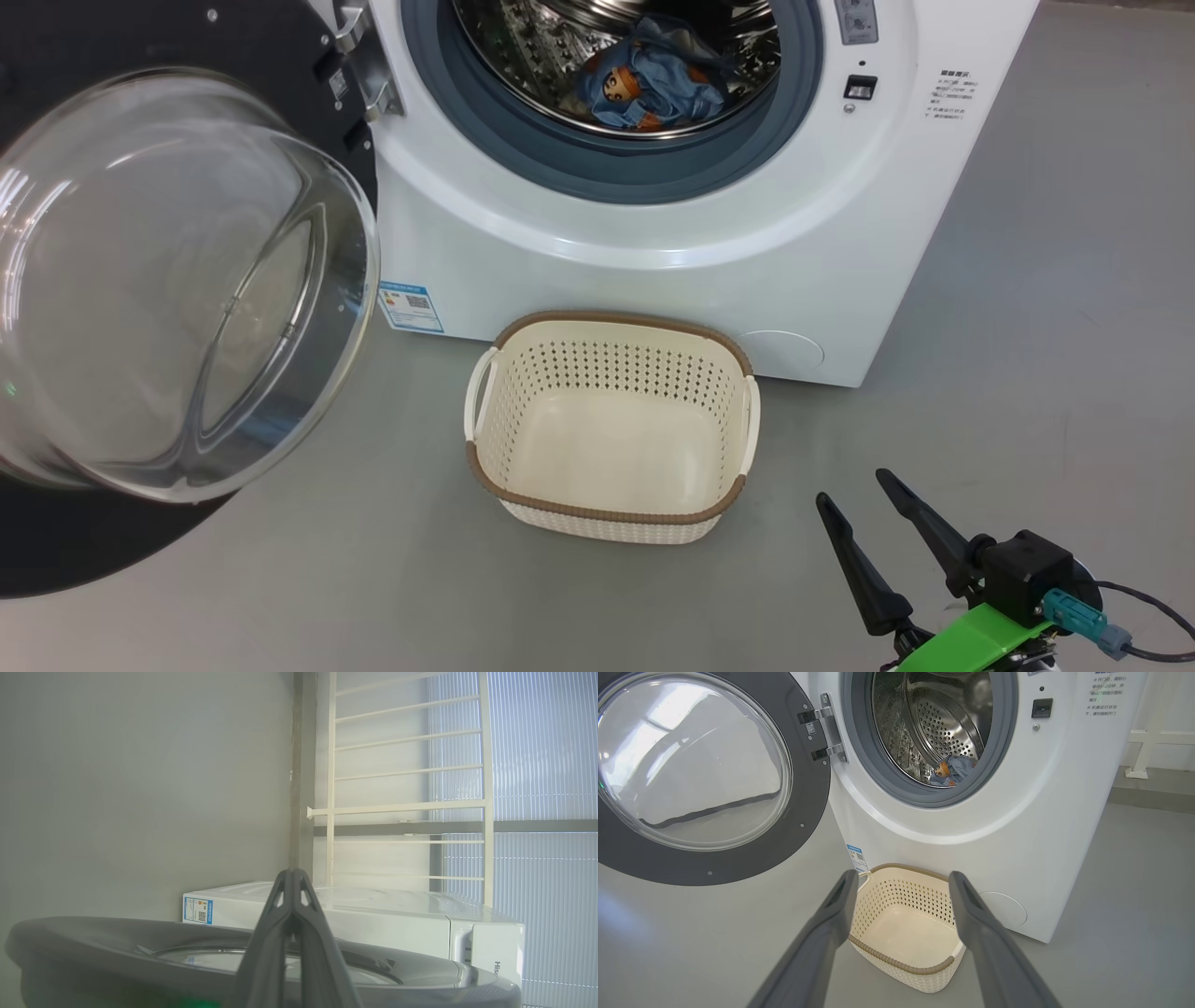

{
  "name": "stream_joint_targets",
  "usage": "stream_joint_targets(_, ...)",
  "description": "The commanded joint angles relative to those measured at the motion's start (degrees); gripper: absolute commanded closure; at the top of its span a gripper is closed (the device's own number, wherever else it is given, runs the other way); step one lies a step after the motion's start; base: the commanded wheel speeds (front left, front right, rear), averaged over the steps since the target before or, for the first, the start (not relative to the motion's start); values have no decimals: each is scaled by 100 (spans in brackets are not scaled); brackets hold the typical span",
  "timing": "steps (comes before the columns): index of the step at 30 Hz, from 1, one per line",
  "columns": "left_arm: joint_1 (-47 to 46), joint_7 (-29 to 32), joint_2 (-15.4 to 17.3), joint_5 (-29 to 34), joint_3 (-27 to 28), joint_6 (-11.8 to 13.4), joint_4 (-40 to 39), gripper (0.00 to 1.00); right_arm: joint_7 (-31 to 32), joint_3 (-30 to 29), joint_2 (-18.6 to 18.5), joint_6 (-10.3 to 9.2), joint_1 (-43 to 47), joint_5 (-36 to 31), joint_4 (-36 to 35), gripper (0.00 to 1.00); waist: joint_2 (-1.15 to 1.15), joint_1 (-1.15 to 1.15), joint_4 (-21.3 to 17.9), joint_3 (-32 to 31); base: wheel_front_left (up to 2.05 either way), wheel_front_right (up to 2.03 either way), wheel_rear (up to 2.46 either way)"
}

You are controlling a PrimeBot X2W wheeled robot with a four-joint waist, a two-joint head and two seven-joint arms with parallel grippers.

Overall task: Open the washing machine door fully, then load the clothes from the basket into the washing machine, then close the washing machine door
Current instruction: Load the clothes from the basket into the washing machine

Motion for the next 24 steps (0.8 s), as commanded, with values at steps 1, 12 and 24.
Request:
stream_joint_targets(1,-123,80,419,-21,0,-50,-70,100,-28,144,-56,9,-98,35,-119,0,0,0,-8,-12,0,0,0)
stream_joint_targets(12,-210,713,364,-107,-206,-104,319,100,-28,142,-35,9,-60,20,-102,0,0,0,62,-103,0,0,0)
stream_joint_targets(24,-104,1586,135,-157,-515,-90,132,100,-28,137,-11,9,-13,26,-101,0,0,0,108,-184,0,0,0)
